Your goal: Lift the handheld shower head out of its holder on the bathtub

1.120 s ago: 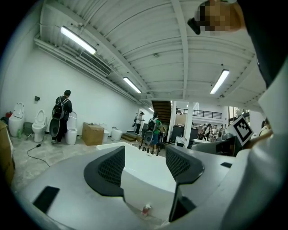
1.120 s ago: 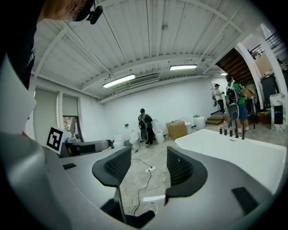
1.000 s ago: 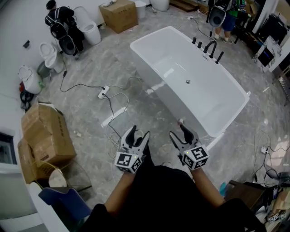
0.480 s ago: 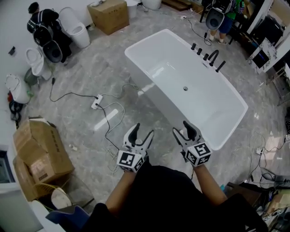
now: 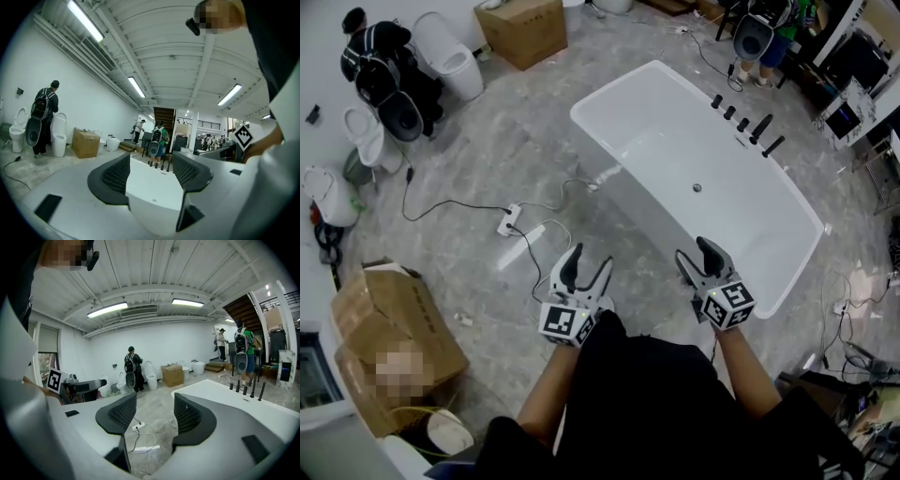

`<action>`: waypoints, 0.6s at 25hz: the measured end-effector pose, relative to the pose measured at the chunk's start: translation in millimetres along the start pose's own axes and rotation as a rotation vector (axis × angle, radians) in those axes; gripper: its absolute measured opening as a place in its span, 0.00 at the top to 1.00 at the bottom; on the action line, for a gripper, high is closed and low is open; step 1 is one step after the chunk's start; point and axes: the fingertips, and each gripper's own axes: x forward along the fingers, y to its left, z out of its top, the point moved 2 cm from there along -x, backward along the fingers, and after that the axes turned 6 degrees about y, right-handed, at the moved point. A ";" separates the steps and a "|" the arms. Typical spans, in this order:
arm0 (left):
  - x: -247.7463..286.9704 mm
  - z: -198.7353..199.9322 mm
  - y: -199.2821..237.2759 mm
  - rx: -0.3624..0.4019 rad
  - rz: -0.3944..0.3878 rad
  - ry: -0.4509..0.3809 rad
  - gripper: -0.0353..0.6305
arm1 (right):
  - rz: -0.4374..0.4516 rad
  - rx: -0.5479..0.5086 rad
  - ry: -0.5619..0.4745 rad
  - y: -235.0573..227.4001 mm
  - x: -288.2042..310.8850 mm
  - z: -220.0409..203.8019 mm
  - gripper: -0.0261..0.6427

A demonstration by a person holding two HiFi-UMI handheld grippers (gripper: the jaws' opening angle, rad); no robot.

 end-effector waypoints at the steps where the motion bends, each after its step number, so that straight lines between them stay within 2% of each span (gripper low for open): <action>1: 1.2 3.3 9.1 -0.008 -0.003 -0.007 0.56 | 0.002 0.001 -0.003 2.1 9.1 4.9 0.63; 5: 2.8 7.9 37.3 -0.060 -0.024 -0.021 0.55 | 0.015 0.004 -0.032 10.8 38.0 23.5 0.63; 10: 4.5 7.4 65.7 -0.075 -0.010 -0.016 0.55 | -0.004 -0.097 -0.019 16.9 61.0 39.8 0.63; 15: 5.5 7.0 84.2 -0.076 0.005 -0.019 0.55 | -0.030 -0.089 -0.010 11.3 68.3 46.1 0.63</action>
